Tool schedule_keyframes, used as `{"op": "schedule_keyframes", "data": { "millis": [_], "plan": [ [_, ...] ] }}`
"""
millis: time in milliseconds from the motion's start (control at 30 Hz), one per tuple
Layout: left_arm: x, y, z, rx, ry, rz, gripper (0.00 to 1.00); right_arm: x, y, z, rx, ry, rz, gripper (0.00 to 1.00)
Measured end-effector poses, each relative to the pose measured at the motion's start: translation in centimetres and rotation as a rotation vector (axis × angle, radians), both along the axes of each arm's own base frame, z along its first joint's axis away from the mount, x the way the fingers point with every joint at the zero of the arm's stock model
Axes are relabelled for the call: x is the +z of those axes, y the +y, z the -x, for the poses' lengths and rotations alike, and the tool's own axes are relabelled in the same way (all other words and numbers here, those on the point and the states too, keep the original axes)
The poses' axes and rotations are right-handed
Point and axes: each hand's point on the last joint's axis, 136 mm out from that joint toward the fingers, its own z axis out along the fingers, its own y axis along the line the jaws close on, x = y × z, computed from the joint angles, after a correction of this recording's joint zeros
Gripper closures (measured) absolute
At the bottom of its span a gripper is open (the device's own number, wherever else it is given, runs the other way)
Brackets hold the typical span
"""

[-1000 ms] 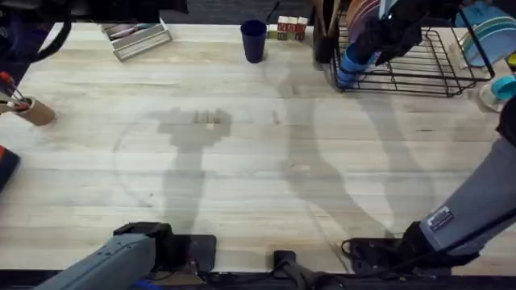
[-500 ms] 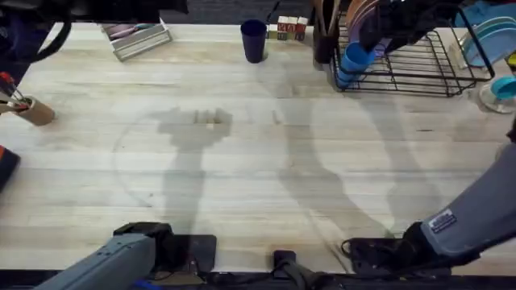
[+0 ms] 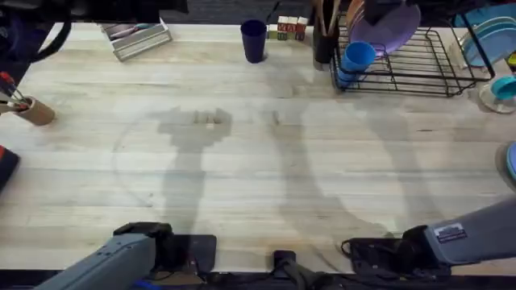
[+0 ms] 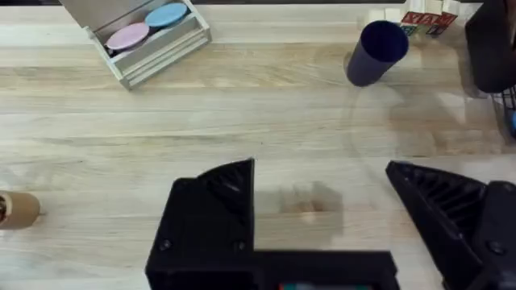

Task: Pick up the cup on the table and put them onto the rack.

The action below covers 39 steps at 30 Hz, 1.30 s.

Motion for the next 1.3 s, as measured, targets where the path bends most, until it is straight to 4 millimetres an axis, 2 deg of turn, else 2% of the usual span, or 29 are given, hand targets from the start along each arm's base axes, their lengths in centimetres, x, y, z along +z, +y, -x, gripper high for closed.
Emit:
{"op": "schedule_keyframes", "data": {
  "millis": [267, 467, 500, 667, 700, 733, 867, 1033, 1167, 1300],
  "plan": [
    [0.0, 0.0, 0.0, 0.0, -0.001, 0.0, 0.006, 0.4, 4.8, 0.1, 0.112, -0.022, -0.011, 0.005],
    [0.0, 0.0, 0.0, 0.0, -0.001, 0.0, 0.007, 2.0, 11.2, -0.8, 0.264, -0.12, -0.107, 0.004],
    [0.0, 0.0, 0.0, 0.0, -0.001, 0.0, 0.009, 3.1, 13.5, -1.4, 0.315, -0.183, -0.14, 0.004],
    [0.0, 0.0, 0.0, 0.0, -0.001, 0.0, 0.007, 4.7, 16.5, -2.2, 0.373, -0.275, -0.173, 0.004],
    [0.0, 0.0, 0.0, 0.0, -0.001, 0.0, 0.007, 5.1, 18.7, -2.9, 0.411, -0.322, -0.19, 0.004],
    [0.0, 0.0, 0.0, 0.0, -0.001, 0.0, 0.007, 4.5, 20.7, -3.6, 0.441, -0.339, -0.2, 0.004],
    [0.0, 0.0, 0.0, 0.0, -0.001, 0.0, 0.007, 2.8, 22.2, -4.7, 0.45, -0.333, -0.188, 0.005],
    [0.0, 0.0, 0.0, 0.0, -0.001, 0.0, 0.006, 0.8, 22.5, -5.7, 0.417, -0.321, -0.127, 0.005],
    [0.0, 0.0, 0.0, 0.0, -0.001, 0.0, 0.007, 0.2, 22.5, -6.1, 0.405, -0.315, -0.115, 0.005],
    [0.0, 0.0, 0.0, 0.0, -0.001, 0.0, 0.007, -0.7, 23.0, -7.4, 0.397, -0.309, -0.109, 0.005]
  ]
}}
